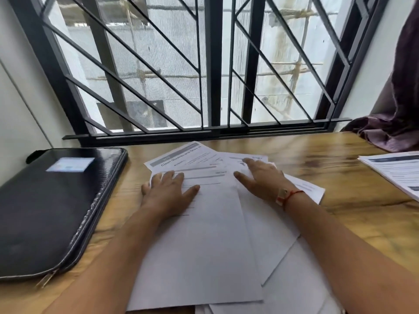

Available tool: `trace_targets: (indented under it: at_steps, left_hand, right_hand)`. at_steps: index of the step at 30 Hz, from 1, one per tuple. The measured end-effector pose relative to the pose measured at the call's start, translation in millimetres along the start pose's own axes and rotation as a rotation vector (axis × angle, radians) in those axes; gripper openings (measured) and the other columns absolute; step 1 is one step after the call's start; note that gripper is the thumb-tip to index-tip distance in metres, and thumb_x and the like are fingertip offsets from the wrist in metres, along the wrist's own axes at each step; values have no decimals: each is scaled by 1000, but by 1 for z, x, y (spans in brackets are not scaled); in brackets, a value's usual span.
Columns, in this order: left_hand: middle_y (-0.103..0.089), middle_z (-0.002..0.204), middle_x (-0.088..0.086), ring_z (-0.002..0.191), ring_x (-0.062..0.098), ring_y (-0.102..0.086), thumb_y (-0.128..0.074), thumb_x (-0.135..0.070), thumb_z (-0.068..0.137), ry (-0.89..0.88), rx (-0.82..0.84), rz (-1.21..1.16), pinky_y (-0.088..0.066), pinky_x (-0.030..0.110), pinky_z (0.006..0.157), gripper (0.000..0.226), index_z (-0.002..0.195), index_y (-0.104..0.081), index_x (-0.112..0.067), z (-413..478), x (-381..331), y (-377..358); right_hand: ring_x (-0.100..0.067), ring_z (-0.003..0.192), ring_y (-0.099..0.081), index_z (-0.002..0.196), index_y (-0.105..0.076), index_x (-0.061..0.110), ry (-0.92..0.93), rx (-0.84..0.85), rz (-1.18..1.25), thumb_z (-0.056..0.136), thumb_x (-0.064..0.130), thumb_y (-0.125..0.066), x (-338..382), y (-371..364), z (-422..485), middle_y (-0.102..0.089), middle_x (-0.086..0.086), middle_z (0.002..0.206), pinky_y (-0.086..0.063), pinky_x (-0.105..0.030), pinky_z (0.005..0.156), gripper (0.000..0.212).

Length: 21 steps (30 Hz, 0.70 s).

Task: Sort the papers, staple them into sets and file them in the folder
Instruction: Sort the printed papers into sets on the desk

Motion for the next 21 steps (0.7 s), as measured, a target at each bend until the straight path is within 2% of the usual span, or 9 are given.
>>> trace_targets:
  at_steps: [6,11,13,16,17,19,21]
  left_hand:
    - [-18,165,-2,151,26,-12,-25,-75,93,8,7,-5,-16,55,116,75,154,-28,-31,-2,-2,-1]
    - [-21,164,-3,149,28,-16,-25,-76,92,18,-20,29,-20,57,114,75,153,-30,-32,2,0,-3]
    - [-21,164,-3,149,28,-16,-25,-77,92,20,-19,26,-20,57,114,76,153,-29,-32,3,0,-5]
    - [-20,164,-3,150,28,-16,-25,-77,91,20,-20,26,-20,58,114,77,154,-28,-32,4,1,-5]
    - [-20,165,-3,150,28,-15,-25,-77,92,22,-21,27,-20,58,114,77,154,-28,-32,4,1,-5]
    - [-20,164,-2,150,29,-16,-25,-77,92,29,-25,27,-20,58,114,77,154,-28,-32,4,2,-4]
    - [-22,163,-2,149,30,-18,-26,-76,92,41,-29,20,-21,57,114,75,152,-31,-31,4,4,-3]
  right_hand:
    - [-23,137,-43,153,-29,26,93,90,-17,94,64,-42,1,6,-14,-44,-3,152,-38,-38,108,71]
    - [-21,126,-55,149,-36,25,34,47,99,87,66,-55,-27,30,-14,-50,-2,147,-43,-36,105,77]
    - [-23,136,-45,153,-27,24,-3,151,67,81,70,-61,-40,29,-18,-40,-2,155,-37,-36,111,92]
    - [-20,150,-21,158,-3,28,-31,489,-70,64,75,-72,-48,9,-36,-14,3,165,-21,-38,121,125]
    - [-19,151,-15,157,2,31,-23,555,-147,58,76,-75,-48,3,-41,-7,4,166,-18,-41,123,134]
    - [-19,153,-7,156,8,33,1,584,-223,49,77,-79,-46,-4,-42,0,5,166,-16,-45,123,145]
    - [-19,153,-2,156,9,33,25,555,-191,46,75,-82,-41,-8,-38,3,5,166,-14,-47,123,149]
Point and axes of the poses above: each hand's wrist, its own z-axis towards the middle knuckle, its own y-axis out of the back of the hand, x = y × z, the point moved 9 cm from there along z, towards the middle knuckle
